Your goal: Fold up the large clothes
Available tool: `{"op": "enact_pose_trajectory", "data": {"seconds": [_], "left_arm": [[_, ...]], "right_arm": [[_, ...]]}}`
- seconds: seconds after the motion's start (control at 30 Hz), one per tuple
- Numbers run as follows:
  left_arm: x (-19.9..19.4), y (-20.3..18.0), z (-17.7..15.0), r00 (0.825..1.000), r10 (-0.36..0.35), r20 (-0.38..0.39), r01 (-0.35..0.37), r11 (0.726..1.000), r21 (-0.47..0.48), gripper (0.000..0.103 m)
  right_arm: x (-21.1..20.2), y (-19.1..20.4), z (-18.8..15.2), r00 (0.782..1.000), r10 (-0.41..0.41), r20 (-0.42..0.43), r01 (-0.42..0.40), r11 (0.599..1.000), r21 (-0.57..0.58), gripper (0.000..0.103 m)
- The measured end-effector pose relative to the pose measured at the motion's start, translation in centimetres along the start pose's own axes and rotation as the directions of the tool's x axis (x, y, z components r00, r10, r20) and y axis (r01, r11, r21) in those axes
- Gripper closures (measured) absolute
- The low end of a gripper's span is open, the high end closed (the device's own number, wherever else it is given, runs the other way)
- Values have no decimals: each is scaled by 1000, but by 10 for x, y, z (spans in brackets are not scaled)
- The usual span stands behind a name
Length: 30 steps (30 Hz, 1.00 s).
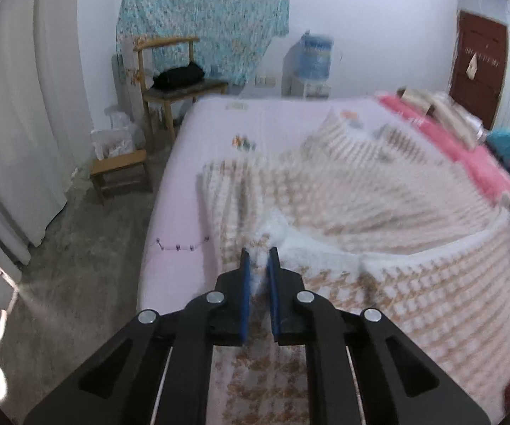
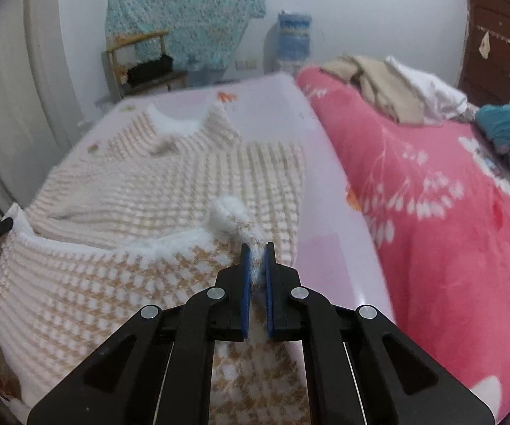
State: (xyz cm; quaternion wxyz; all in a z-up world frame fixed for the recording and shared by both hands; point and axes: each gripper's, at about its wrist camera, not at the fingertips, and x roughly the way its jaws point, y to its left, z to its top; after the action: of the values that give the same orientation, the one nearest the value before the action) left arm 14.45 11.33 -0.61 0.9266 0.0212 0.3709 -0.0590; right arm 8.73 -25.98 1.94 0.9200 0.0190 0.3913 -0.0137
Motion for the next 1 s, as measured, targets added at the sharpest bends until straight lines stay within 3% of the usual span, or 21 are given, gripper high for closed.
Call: {"op": "enact_pose_trajectory", "data": {"seconds": [0.1, 0.2, 0.27, 0.3, 0.43, 0.5, 0.57, 0.63, 0.73, 0.77, 0.83, 0.9, 1.0], "left_arm": [[17, 4, -10, 999, -15, -33, 13, 999, -40, 92], [14, 4, -9, 999, -17, -30, 16, 999, -36, 90], [11, 5, -10, 999, -26, -35, 24, 999, -43, 86], [8, 7, -9, 999, -28, -39, 26, 998, -53, 82], [-35, 7, -4, 998, -31, 55, 34, 997, -66, 76], [-58, -3, -6, 991, -100, 90, 106, 993, -58, 76], [-75, -20, -12, 970, -226, 88, 230, 973, -32, 76], [-86, -47, -25, 926, -376, 46, 376, 927, 12, 76], [-87, -88, -53, 857, -512, -61, 515, 855, 56, 76], [-83, -103, -65, 858, -502, -110, 511, 855, 85, 76], [-78, -119, -79, 887, -438, -145, 457, 878, 145, 76], [-69, -124, -89, 907, -391, -155, 415, 892, 180, 74], [-61, -124, -91, 920, -371, -127, 390, 901, 191, 74]], "right_arm": [[33, -2, -12, 997, 15, -74, -14, 1000, 21, 96], [30, -3, -12, 998, 28, -58, -26, 999, 20, 90], [24, -6, -11, 998, 16, -55, -14, 999, 32, 59], [17, -9, -10, 999, 17, -47, -15, 999, 39, 56], [-26, -13, -9, 998, 64, 25, -66, 996, 55, 51], [-52, -4, -14, 991, 121, 57, -123, 992, 37, 50], [-65, 10, -21, 977, 208, 49, -209, 978, 6, 50], [-74, 36, -36, 946, 325, -5, -324, 945, -46, 55], [-74, 71, -61, 895, 435, -98, -444, 890, -104, 67], [-72, 80, -69, 884, 450, -124, -463, 878, -117, 72], [-61, 98, -85, 880, 433, -192, -463, 874, -148, 80], [-49, 109, -96, 903, 379, -204, -416, 890, -188, 81], [-41, 112, -95, 915, 366, -168, -395, 898, -196, 84]]}}
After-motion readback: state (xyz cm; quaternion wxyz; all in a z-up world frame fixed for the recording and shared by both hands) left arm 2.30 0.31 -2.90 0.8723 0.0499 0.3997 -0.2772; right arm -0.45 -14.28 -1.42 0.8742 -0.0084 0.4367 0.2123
